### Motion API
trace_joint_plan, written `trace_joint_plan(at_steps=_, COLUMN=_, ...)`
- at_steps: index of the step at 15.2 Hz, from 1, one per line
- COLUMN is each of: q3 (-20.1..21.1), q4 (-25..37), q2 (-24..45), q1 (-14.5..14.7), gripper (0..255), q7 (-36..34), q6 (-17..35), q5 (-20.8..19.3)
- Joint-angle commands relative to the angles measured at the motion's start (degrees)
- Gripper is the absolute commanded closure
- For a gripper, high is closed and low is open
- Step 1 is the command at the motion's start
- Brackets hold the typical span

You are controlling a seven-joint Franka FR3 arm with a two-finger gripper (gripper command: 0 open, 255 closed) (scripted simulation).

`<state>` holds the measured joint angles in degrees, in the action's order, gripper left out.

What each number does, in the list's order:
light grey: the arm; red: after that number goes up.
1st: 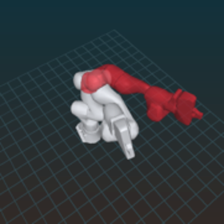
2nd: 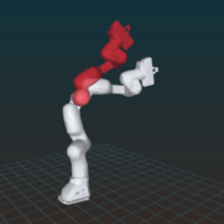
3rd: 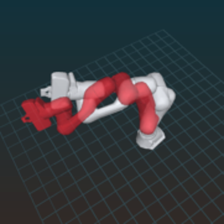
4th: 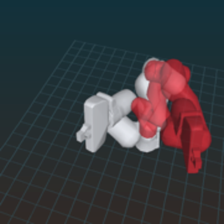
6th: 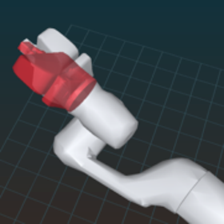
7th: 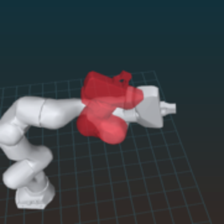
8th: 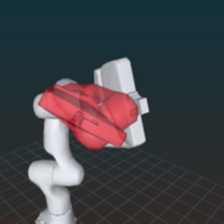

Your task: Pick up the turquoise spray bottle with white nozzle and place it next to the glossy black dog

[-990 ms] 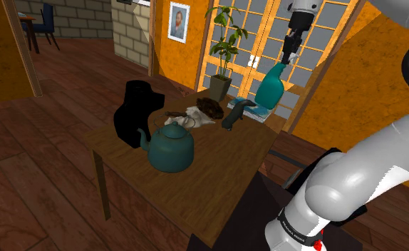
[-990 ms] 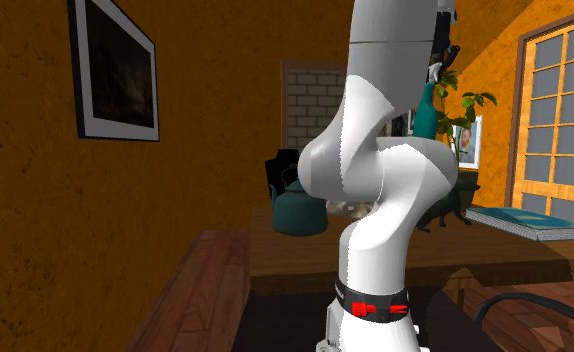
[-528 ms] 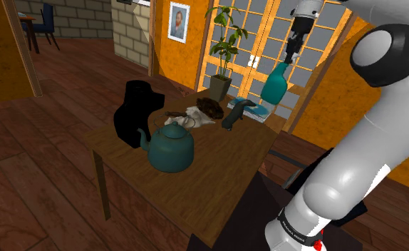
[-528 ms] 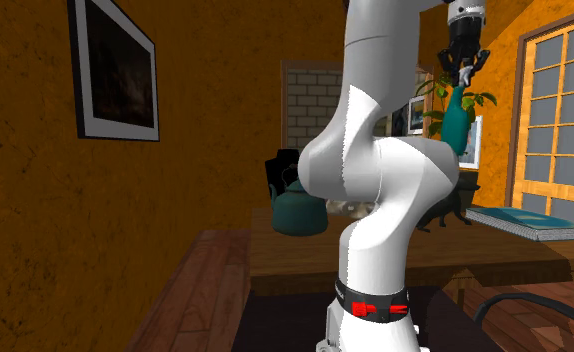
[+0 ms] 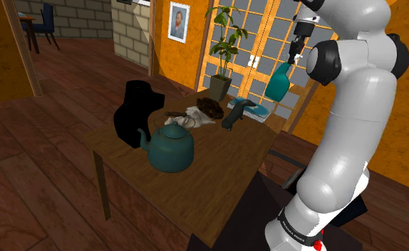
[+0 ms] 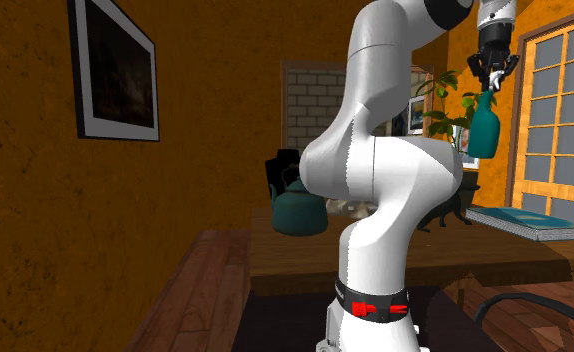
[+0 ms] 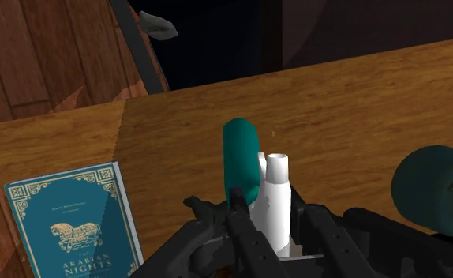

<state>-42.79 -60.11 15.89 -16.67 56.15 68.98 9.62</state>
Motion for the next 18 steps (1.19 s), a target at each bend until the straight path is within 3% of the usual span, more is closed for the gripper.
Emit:
trace_joint_plan(at_steps=1, q3=0.0, q4=-1.9, q2=-0.3, q1=0.4, gripper=255, q7=0.1, q6=1.7, q5=-0.3)
trace_joint_plan(at_steps=8, q3=0.4, q4=-13.4, q2=-5.1, q1=4.1, gripper=255, q7=-1.6, q6=9.4, q5=-3.7)
trace_joint_plan(at_steps=18, q3=0.9, q4=-25.6, q2=-9.0, q1=6.4, gripper=255, q7=-3.3, q6=18.6, q5=-6.4)
